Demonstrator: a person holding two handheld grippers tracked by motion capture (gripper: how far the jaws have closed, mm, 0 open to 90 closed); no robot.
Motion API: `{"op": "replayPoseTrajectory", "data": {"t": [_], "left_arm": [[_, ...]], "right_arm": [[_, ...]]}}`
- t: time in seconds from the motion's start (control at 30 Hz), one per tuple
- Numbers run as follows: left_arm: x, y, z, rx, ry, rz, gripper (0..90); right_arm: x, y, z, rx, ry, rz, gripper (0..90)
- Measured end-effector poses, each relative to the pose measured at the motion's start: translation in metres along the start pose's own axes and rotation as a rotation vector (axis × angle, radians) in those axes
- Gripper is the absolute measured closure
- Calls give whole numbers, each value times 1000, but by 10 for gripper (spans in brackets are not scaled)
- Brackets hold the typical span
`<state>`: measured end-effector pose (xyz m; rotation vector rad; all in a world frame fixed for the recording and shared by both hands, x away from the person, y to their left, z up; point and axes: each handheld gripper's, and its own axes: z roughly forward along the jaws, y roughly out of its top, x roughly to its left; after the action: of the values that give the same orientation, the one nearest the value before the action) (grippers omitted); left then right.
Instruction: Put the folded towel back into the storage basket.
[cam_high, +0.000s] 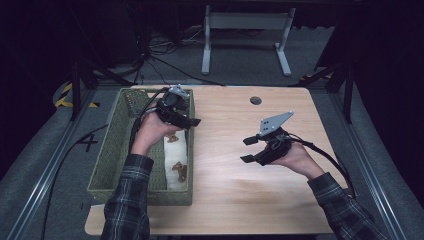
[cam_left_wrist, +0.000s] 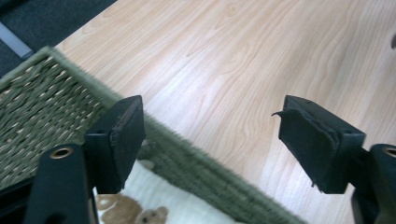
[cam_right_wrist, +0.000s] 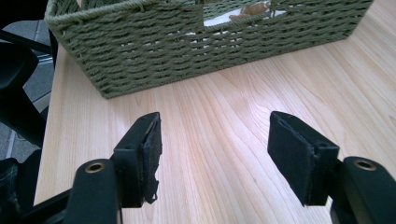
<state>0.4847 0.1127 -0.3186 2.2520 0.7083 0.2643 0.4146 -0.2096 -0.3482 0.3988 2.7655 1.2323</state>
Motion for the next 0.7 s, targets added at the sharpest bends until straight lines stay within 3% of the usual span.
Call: {"op": "replayPoseTrajectory", "data": {"t": [0.23,0.7], "left_arm": [[-30,6,10,-16,-33,-6,191],[-87,14,32,-33,-46,-2,196]], "right_arm": [[-3,-17,-14,-4,3,23,340],[-3,-54,-36,-8,-41,62,326]]}}
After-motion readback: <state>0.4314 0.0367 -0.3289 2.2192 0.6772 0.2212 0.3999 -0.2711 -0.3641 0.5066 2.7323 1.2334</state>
